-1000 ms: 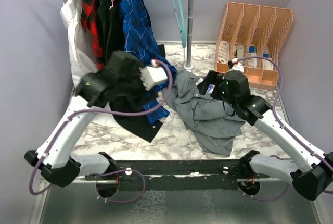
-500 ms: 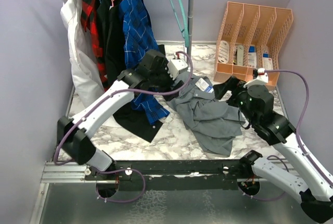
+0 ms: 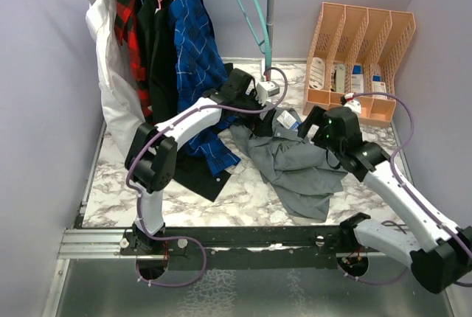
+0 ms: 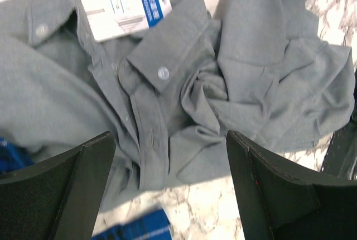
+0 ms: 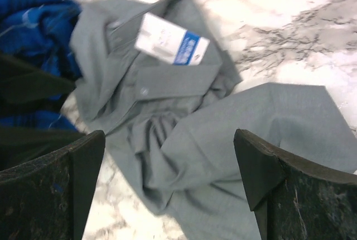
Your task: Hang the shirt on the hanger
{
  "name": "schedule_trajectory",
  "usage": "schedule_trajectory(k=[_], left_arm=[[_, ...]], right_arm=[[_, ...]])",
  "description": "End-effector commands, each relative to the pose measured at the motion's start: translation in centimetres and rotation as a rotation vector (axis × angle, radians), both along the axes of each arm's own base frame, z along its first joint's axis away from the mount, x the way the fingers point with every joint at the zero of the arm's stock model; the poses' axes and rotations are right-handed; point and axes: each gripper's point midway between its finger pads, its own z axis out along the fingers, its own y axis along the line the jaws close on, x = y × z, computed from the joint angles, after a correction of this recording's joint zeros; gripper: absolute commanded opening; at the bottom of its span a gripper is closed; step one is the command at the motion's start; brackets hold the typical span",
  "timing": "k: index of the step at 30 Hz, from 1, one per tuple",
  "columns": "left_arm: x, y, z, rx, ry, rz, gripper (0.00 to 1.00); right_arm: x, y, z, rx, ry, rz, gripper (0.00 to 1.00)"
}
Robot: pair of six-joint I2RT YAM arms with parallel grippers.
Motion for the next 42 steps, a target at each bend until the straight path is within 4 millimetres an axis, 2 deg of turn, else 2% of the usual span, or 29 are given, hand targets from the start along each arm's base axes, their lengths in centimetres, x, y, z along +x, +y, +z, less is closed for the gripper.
schedule_trajectory(k=[1,8,12,16,22,26,28,34,36,40,42], left_arm=[[2.0,-2.8,2.4,-0.099,-0.055,-0.045,0.83],[4.0,-3.8,0.1,-0.054,-0.056,-0.068,0.83],[4.7,-4.5,-1.1,-0.047,-0.042,-0.077,0.83],[5.8,-5.1,-2.1,-0.031,-0.044,-0.083,0.84],[7.1,-5.9,-2.9,-0.028,-0.048,-0.077,0.84],[8.1,-6.4,-3.4,-0.021,-0.065,-0.082,0.84],[8.2,-6.5,-3.5,-0.024,-0.063,-0.087,0.84],[7.8,-7.0,-3.9,-0.041,-0.029,-0.103,0.81],[7.5,-7.1,-4.2,-0.036,-0.018,-0.11,0.78],[6.6,-7.0,-4.9,-0.019,-0.005,-0.139,0.71],[6.2,-7.0,-5.4,-0.007,0.0,-0.152,0.65]], right_arm=[[2.7,-1.2,-3.3,0.119,0.087,-0.049,0.98],[4.6,-1.6,-7.2,0.117,0.147,-0.091,0.87],[5.7,-1.4,-8.4,0.127,0.161,-0.103,0.79],[7.3,-2.2,-8.6,0.103,0.149,-0.128,0.6],[9.0,-4.0,-9.7,0.107,0.176,-0.148,0.59],[9.5,-3.6,-11.1,0.121,0.2,-0.115,0.59],[9.7,-3.3,-11.7,0.128,0.211,-0.104,0.59],[10.0,-2.5,-12.5,0.145,0.224,-0.066,0.49],[9.9,-2.6,-12.6,0.14,0.226,-0.068,0.47],[10.1,-2.7,-12.5,0.134,0.215,-0.068,0.35],[10.2,-2.5,-12.5,0.14,0.21,-0.06,0.33]])
